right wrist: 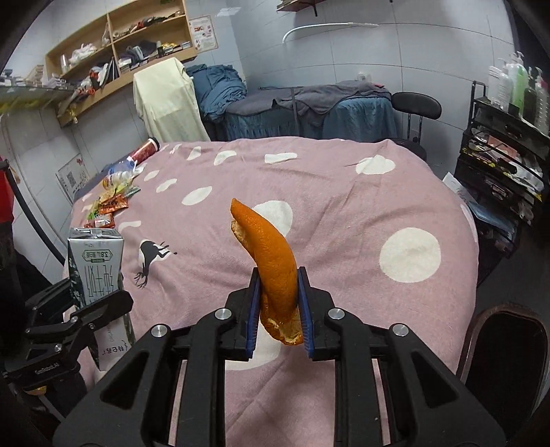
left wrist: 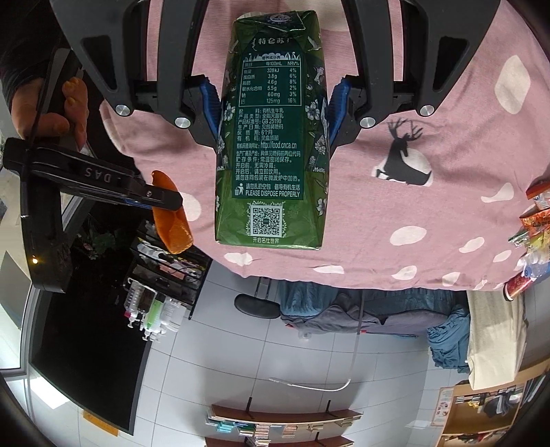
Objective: Collect trash
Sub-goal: 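Carry the orange peel to the bin and open the right tool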
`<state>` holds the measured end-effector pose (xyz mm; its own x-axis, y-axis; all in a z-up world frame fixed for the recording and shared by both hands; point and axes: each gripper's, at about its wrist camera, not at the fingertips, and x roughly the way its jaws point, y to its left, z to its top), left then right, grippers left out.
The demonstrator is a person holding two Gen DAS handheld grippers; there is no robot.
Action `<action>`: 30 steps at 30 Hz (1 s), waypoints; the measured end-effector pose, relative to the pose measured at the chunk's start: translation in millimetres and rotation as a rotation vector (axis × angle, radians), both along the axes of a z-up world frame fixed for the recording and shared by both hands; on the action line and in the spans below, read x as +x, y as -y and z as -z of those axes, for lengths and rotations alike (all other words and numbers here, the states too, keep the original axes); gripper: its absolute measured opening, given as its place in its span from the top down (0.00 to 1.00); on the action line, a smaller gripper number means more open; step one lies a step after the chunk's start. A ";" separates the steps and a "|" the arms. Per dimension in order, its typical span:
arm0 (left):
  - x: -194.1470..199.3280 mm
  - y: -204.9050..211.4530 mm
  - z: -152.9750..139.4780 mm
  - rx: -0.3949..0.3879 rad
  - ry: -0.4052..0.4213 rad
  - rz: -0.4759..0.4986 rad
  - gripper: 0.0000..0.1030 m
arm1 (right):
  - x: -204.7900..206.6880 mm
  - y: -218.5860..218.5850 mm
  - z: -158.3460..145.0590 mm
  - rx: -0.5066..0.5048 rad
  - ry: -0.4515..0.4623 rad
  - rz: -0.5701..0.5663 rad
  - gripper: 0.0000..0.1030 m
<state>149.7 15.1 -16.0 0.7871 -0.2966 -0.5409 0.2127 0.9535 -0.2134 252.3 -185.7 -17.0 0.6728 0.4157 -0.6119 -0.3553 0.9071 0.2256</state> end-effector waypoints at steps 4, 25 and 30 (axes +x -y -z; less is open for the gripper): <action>-4.2 15.8 -1.7 -0.009 0.008 0.043 0.51 | -20.5 24.6 -5.6 0.039 0.019 0.050 0.79; -24.9 98.3 2.4 -0.025 0.008 0.249 0.51 | -92.9 163.1 23.2 0.088 0.023 0.445 0.79; -21.6 106.2 4.7 -0.028 -0.007 0.272 0.51 | -84.6 191.1 50.0 0.049 -0.049 0.558 0.79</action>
